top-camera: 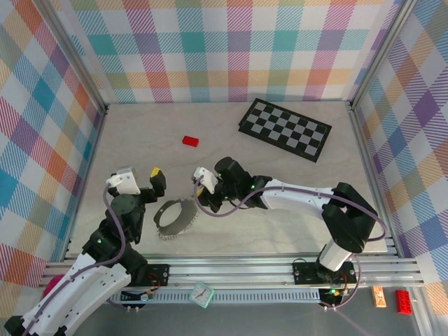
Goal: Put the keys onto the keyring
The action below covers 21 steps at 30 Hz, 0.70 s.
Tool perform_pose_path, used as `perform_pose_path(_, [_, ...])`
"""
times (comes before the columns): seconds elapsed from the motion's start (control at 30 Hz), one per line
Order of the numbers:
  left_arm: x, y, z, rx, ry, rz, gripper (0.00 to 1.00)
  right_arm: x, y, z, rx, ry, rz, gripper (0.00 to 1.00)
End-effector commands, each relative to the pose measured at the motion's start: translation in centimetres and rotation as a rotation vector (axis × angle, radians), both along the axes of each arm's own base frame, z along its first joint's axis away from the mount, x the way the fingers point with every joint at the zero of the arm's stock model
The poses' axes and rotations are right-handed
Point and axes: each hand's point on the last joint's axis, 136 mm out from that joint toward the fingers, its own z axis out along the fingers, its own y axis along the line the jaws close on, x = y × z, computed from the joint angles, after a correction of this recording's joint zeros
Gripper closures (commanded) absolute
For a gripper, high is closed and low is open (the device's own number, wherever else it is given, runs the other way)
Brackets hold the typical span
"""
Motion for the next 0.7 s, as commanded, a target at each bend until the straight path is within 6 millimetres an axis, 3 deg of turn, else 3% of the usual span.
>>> perform_pose_path(0.0, [0.9, -0.1, -1.7, -0.017, 0.042, 0.025, 0.00, 1.9, -2.6, -2.8, -0.177, -0.081, 0.005, 1.00])
perform_pose_path(0.2, [2.7, 0.3, -3.6, 0.031, 0.065, 0.092, 0.00, 4.0, -6.3, -7.8, -0.416, -0.152, 0.004, 1.00])
perform_pose_path(0.4, [3.9, 2.1, -6.5, 0.076, 0.115, 0.174, 0.00, 4.9, -8.1, -10.6, -0.539, -0.189, -0.017, 0.99])
perform_pose_path(0.53, [4.6, 3.4, -8.2, 0.119, 0.165, 0.206, 0.00, 5.5, -8.9, -10.2, -0.544, -0.219, -0.066, 0.71])
perform_pose_path(0.6, [5.2, 3.8, -8.7, 0.128, 0.179, 0.204, 0.00, 6.1, -9.2, -8.2, -0.475, -0.235, -0.120, 0.61])
perform_pose_path(0.67, [6.1, 3.7, -9.2, 0.138, 0.191, 0.182, 0.00, 7.3, -10.4, -5.1, -0.359, -0.233, -0.215, 0.38])
